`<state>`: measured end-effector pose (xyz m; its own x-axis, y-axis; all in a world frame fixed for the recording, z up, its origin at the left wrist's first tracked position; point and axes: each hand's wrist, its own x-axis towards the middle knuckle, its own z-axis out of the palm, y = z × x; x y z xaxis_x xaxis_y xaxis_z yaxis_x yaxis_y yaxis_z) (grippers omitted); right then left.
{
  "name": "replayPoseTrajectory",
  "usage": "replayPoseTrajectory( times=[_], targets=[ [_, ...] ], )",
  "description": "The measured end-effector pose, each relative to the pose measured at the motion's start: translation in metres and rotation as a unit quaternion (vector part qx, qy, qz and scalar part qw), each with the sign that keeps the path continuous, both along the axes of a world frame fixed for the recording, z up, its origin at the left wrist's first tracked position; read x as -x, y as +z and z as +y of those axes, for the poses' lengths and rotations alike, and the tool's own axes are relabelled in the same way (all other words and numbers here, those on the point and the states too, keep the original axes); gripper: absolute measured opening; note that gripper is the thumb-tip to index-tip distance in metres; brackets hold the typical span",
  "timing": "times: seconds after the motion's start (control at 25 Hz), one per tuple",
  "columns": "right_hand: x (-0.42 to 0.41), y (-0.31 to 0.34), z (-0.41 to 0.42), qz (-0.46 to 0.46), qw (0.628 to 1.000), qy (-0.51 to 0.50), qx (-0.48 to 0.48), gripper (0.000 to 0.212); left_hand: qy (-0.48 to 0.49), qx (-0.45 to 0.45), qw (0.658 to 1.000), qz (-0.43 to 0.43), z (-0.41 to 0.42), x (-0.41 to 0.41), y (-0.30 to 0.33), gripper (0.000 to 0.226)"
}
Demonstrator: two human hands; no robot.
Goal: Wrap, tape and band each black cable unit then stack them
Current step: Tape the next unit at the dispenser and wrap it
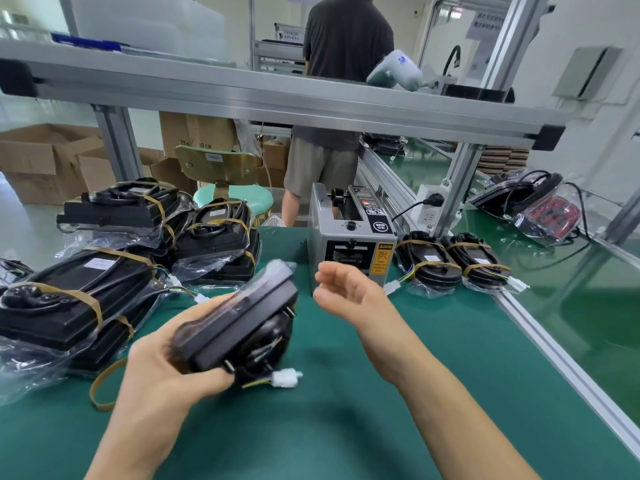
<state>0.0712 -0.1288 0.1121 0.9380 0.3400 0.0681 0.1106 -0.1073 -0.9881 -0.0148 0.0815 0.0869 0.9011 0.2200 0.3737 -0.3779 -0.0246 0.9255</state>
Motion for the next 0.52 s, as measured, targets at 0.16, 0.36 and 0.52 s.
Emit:
replayPoseTrajectory(
  times=[0.16, 0.36, 0.52],
  targets=[
    [0.008, -0.002, -0.005, -0.063, 0.968, 0.194, 0.146, 0.088, -0.12, 0.258, 0.958, -0.023, -0.001, 0.006, -0.018, 0.078],
    [0.003, 0.008, -0.006, -0.175, 0.957, 0.084, 0.217, 0.054, -0.101, 0.096, 0.984, 0.111, 0.013, 0.003, -0.02, 0.096],
    [-0.01, 0.007, 0.004, -0.248, 0.906, 0.066, 0.336, 0.052, 0.036, -0.043, 0.998, 0.029, 0.018, 0.01, -0.012, 0.083]
  ],
)
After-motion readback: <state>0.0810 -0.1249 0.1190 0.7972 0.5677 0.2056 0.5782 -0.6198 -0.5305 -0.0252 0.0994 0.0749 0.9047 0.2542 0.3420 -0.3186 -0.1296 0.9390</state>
